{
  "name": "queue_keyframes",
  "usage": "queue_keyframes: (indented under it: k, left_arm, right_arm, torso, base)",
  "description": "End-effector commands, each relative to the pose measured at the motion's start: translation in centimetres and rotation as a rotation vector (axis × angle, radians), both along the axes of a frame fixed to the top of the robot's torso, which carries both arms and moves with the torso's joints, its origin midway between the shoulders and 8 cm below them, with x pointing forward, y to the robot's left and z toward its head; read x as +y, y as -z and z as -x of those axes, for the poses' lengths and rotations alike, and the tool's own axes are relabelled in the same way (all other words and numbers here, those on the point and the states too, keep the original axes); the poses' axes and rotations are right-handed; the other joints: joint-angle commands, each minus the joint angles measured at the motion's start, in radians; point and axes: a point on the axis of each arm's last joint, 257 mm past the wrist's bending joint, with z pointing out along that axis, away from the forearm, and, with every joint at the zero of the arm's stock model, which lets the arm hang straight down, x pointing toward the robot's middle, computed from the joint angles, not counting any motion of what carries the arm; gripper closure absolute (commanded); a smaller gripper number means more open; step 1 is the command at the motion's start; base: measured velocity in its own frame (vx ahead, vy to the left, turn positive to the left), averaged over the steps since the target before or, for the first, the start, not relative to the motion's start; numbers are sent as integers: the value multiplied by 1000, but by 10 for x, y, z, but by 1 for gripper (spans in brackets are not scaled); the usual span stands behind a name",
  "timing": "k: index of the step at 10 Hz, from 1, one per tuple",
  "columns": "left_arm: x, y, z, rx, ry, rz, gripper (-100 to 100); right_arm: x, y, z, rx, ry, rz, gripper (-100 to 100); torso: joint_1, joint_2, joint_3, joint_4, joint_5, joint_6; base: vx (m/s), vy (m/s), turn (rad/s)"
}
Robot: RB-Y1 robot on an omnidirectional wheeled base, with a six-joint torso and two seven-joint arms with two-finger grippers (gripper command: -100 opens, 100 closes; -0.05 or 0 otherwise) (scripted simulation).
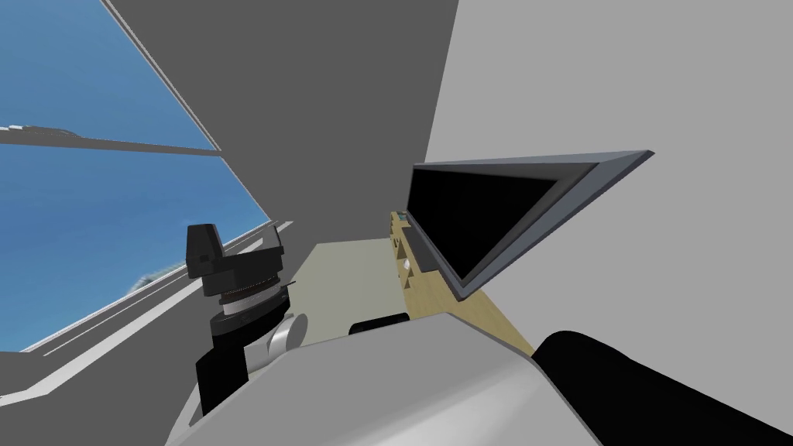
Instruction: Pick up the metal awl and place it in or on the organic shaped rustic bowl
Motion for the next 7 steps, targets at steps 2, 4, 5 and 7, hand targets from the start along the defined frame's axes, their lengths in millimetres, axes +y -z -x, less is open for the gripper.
queue_keyframes:
  k: [2,4,5,7]
  left_arm:
    - [0,0,0,0,0,0,0]
    - [0,0,0,0,0,0,0]
    - [0,0,0,0,0,0,0]
    - [0,0,0,0,0,0,0]
  right_arm:
    - [1,4,-1,-1,-3,0,-100]
    - [1,4,-2,-1,-5,1,100]
    - [0,3,-2,-2,-4,3,100]
    - [1,3,-2,-3,-5,2,100]
  torso:
    - [-2,-2,-1,0,-2,-1]
    - [-4,-2,-1,0,-3,-2]
    - [-4,-2,-1,0,-4,-2]
    - [-5,-2,-1,0,-4,-2]
  base:
    - [23,-17,-16]
    - [0,0,0]
    - [0,0,0]
    - [0,0,0]
